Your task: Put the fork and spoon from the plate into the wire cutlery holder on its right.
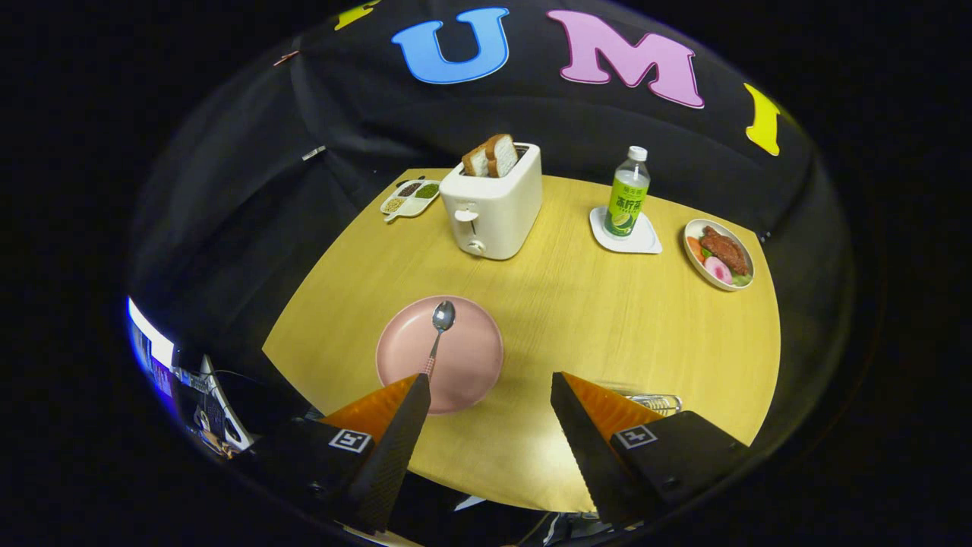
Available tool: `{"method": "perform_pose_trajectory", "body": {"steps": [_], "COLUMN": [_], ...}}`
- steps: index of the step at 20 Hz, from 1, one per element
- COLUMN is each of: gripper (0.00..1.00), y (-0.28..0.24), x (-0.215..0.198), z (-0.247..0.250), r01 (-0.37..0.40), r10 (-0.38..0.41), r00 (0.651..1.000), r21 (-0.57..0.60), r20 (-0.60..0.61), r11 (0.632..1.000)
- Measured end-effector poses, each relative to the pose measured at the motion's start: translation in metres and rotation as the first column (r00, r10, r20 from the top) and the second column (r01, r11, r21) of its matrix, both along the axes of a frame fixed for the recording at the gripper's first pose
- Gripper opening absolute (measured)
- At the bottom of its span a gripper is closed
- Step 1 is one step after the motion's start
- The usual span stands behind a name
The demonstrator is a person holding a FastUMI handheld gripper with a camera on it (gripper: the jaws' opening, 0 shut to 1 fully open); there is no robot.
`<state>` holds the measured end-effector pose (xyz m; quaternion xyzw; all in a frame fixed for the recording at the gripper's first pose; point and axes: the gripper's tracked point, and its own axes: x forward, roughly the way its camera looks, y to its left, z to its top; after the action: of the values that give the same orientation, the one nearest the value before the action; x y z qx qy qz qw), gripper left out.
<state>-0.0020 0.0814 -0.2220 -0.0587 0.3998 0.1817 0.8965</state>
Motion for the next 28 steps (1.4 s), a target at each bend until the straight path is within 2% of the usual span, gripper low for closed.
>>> {"method": "perform_pose_trajectory", "body": {"steps": [9,12,17,23,25,27,28], "gripper": [1.00,1.00,1.00,1.00,0.94,0.76,0.60], "y": [0.085,0.089,0.094,0.094,0.092,0.096,0.094], "x": [0.019,0.029,0.036,0.037,0.036,0.037,0.038], "z": [-0.089,-0.118,-0.160,-0.182,-0.182,-0.185,-0.185], "r01": [-0.024,-0.041,-0.030,0.003,0.021,0.023,0.025], "r10": [0.022,0.034,0.008,-0.034,-0.052,-0.055,-0.058], "r00": [0.998,0.997,0.990,0.985,0.986,0.983,0.983], "r21": [-0.041,-0.098,-0.153,-0.184,-0.188,-0.179,-0.189], "r20": [-0.054,-0.069,-0.139,-0.167,-0.157,-0.177,-0.173], "r11": [0.999,0.994,0.988,0.983,0.982,0.984,0.982]}}
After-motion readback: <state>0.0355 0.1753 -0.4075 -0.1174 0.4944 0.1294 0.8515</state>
